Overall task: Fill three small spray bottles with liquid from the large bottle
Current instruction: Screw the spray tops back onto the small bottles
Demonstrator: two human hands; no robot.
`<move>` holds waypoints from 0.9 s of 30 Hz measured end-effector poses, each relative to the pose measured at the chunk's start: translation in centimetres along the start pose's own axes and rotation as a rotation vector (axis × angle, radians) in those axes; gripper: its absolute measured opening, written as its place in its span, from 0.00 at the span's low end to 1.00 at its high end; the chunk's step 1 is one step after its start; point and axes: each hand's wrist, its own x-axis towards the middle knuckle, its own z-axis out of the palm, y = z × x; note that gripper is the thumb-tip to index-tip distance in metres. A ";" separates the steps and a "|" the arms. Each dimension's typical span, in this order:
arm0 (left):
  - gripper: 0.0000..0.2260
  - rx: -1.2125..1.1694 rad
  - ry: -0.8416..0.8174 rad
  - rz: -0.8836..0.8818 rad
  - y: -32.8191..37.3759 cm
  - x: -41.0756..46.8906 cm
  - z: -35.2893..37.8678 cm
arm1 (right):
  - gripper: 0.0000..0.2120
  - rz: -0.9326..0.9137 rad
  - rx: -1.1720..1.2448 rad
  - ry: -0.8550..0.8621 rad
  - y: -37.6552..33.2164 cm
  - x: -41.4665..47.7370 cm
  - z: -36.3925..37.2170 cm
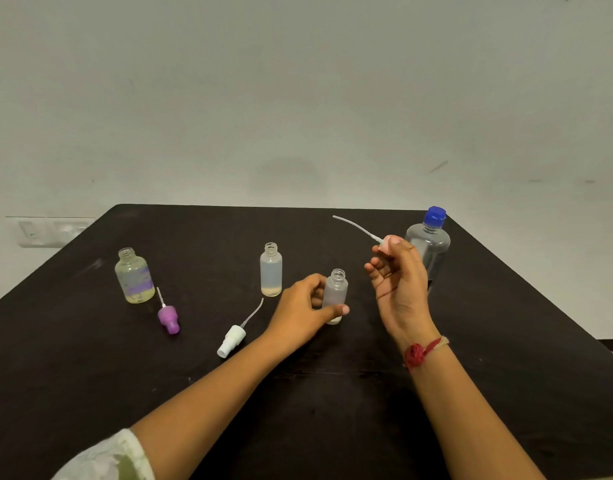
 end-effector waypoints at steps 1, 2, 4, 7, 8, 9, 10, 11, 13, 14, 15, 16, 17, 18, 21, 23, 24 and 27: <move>0.16 -0.005 -0.007 0.003 -0.1 -0.5 -0.4 | 0.03 0.006 0.003 -0.020 0.0 -0.1 0.1; 0.15 -0.012 -0.009 0.005 -0.1 -0.9 -0.7 | 0.03 0.013 0.002 -0.039 0.0 -0.1 0.2; 0.15 -0.020 -0.009 0.010 -0.1 -1.5 -1.2 | 0.04 0.021 -0.002 -0.069 0.0 -0.3 0.4; 0.14 -0.049 -0.001 0.023 -0.1 -2.0 -1.3 | 0.04 0.007 -0.004 -0.078 -0.1 -0.4 0.3; 0.14 -0.066 0.004 0.027 -0.2 -2.1 -1.2 | 0.05 -0.007 -0.016 -0.069 -0.1 -0.4 0.3; 0.13 -0.082 0.009 0.033 -0.2 -2.2 -1.1 | 0.05 -0.026 -0.035 -0.055 -0.1 -0.4 0.2; 0.13 -0.094 0.014 0.039 -0.3 -2.2 -1.0 | 0.06 -0.048 -0.060 -0.039 -0.1 -0.3 0.2; 0.13 -0.100 0.018 0.042 -0.4 -2.3 -1.0 | 0.06 -0.074 -0.091 -0.021 -0.1 -0.3 0.1; 0.13 -0.109 0.018 0.043 -0.4 -2.2 -1.0 | 0.06 -0.134 -0.168 0.015 -0.1 -0.1 0.0; 0.14 -0.113 0.015 0.043 -0.5 -2.1 -1.0 | 0.06 -0.167 -0.207 0.028 0.0 0.0 -0.1; 0.14 -0.112 0.010 0.043 -0.5 -2.1 -1.0 | 0.05 -0.199 -0.243 0.035 0.0 0.1 -0.2; 0.14 -0.110 0.005 0.044 -0.5 -2.0 -1.1 | 0.05 -0.229 -0.278 0.035 0.0 0.2 -0.2; 0.14 -0.107 0.001 0.046 -0.5 -2.0 -1.1 | 0.05 -0.253 -0.309 0.031 0.0 0.2 -0.3; 0.14 -0.101 -0.004 0.047 -0.6 -2.0 -1.1 | 0.06 -0.269 -0.334 0.023 0.1 0.2 -0.3; 0.14 -0.086 -0.005 0.053 -0.6 -1.9 -1.2 | 0.06 -0.290 -0.370 -0.009 0.1 0.1 -0.3; 0.14 -0.077 -0.005 0.058 -0.5 -1.9 -1.2 | 0.06 -0.304 -0.393 -0.032 0.2 0.0 -0.2; 0.14 -0.075 -0.006 0.059 -0.5 -1.9 -1.2 | 0.07 -0.316 -0.417 -0.040 0.3 0.0 -0.2; 0.14 -0.073 -0.008 0.064 -0.3 -1.9 -1.2 | 0.06 -0.384 -0.523 -0.062 0.4 -0.2 -0.2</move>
